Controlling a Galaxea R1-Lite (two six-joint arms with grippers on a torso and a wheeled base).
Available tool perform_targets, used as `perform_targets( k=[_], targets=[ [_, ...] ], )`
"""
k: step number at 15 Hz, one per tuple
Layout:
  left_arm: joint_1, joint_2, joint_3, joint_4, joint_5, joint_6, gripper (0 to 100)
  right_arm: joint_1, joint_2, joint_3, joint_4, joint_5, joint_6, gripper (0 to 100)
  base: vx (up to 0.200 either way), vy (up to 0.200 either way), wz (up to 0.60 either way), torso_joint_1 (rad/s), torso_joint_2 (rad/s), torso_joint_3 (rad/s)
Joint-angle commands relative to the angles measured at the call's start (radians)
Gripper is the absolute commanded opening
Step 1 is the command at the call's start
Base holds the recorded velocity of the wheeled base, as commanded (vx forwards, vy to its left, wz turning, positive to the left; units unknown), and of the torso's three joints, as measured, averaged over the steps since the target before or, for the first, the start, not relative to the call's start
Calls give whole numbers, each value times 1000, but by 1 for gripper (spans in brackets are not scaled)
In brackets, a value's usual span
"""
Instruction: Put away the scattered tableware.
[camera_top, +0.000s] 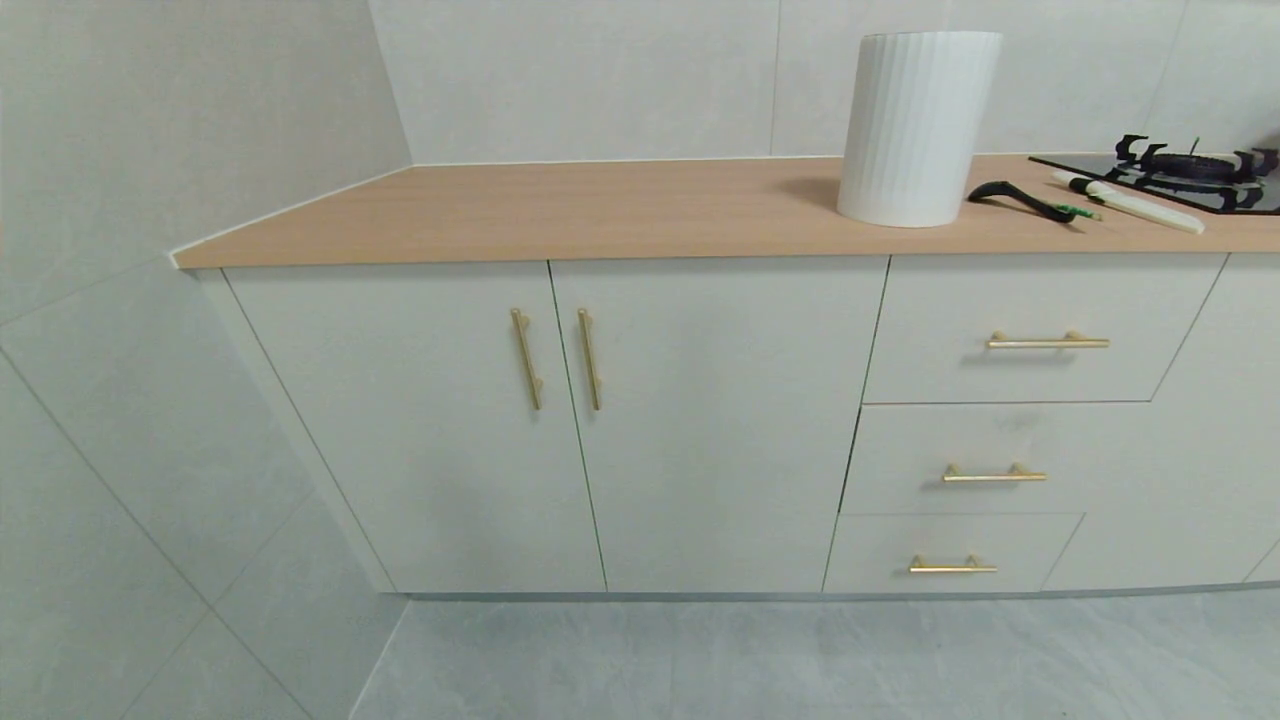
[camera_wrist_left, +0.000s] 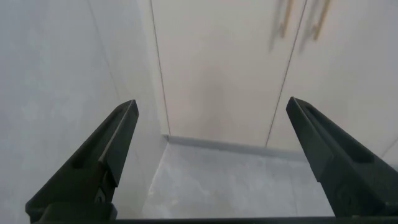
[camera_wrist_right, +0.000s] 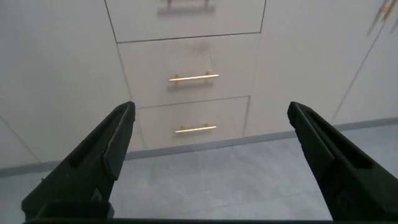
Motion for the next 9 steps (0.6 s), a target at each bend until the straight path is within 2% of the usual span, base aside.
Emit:
perform_targets(
  k=[1,3,4,5,6,9],
  targets=[
    [0,2,7,25,-55,10,100,0,3,0,3,0,39,100,0,0,0,0,0,0],
    [0,2,7,24,-51,10,100,0,3,0,7,28,53,100,0,0,0,0,0,0],
    [0,2,7,24,-49,12,100,0,3,0,46,100,16,100,0,0,0,0,0,0],
    [0,2,7,24,-49,12,100,0,3,0,50,135,-59,100,0,0,0,0,0,0],
    [0,2,7,22,-49,12,100,0,3,0,49,160,-66,100,0,0,0,0,0,0],
    [0,2,7,22,-49,8,100,0,3,0,49,163,-5,100,0,0,0,0,0,0]
  ],
)
